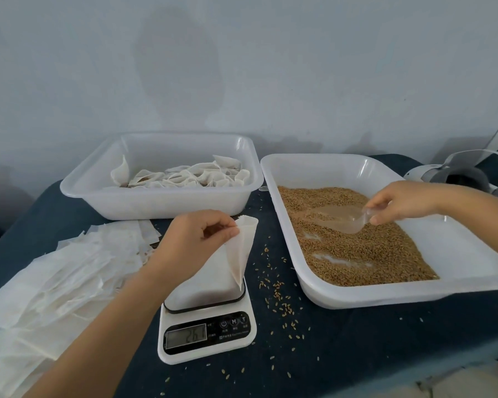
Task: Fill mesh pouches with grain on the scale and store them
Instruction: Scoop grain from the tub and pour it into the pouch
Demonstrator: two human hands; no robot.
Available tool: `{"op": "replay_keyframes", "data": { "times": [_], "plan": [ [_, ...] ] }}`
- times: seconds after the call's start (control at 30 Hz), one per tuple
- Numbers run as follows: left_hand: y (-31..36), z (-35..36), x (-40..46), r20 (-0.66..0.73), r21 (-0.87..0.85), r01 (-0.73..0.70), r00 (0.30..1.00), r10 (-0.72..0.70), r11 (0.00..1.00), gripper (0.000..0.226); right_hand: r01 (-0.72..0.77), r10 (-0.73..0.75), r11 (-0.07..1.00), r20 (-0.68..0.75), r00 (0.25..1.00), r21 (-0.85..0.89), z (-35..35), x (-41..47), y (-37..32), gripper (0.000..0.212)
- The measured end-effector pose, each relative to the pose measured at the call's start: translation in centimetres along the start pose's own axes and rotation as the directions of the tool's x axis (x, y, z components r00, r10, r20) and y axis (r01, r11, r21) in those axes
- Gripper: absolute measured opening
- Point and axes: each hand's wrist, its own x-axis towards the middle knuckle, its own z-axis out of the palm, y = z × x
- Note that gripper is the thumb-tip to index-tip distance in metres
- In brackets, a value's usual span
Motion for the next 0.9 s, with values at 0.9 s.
{"op": "replay_keyframes", "data": {
  "times": [0.9],
  "plan": [
    [1.0,0.8,-0.8,-0.026,0.328,-0.255,0.960,0.279,0.910,0.010,0.332,-0.328,0.940,0.063,0.943,-0.073,-2.4,-3.9,-10.9,0.030]
  ]
}}
